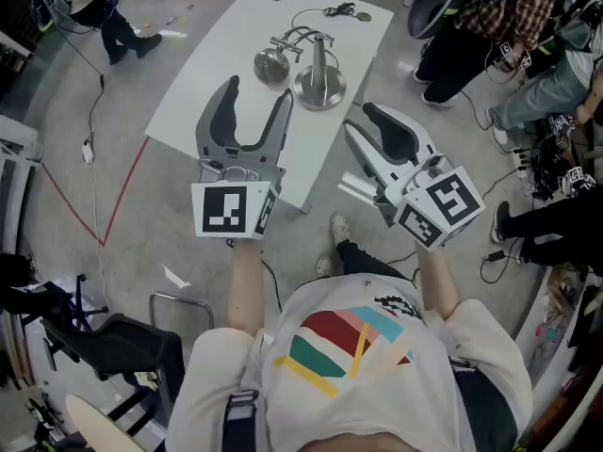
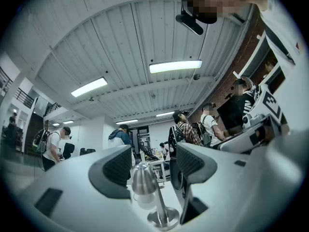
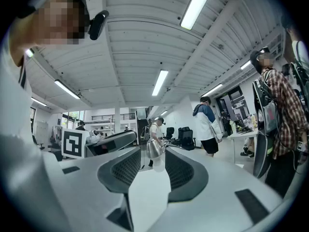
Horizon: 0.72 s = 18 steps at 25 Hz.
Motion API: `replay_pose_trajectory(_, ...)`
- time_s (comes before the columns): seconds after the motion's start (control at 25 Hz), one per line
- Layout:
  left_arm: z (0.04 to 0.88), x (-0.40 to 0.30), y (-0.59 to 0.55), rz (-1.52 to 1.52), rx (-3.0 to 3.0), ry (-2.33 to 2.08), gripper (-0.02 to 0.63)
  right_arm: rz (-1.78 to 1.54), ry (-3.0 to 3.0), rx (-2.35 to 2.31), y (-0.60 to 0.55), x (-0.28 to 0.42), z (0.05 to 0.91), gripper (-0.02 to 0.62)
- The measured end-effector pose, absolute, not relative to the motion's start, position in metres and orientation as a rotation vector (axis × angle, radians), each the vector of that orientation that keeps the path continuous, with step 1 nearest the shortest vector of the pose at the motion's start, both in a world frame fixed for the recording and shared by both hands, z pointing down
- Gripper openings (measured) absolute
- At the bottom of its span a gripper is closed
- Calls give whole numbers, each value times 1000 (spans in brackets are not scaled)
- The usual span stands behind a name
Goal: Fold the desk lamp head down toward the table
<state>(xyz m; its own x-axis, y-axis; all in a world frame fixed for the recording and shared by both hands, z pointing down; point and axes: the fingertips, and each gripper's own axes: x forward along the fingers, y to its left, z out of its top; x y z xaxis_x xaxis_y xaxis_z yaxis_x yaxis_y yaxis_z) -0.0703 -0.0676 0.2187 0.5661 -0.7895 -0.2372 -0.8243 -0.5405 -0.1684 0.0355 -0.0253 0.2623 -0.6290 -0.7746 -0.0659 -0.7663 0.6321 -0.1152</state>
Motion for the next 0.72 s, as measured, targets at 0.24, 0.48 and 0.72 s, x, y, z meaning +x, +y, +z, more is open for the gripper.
replay_pose_trajectory(0.24,222,-51,-120,35,-2596,1347,330,-148,2795,-1192,-87,40,253,160)
replay_pose_trajectory(0.48,250,-31,-160,-84,-2692,1384,301,-258,2874,-1016,-147,33,276,160)
replay_pose_trajectory(0.72,252,-29,-171,-99,-2700,1344,236,-285,2935,-929,-171,12,284,160)
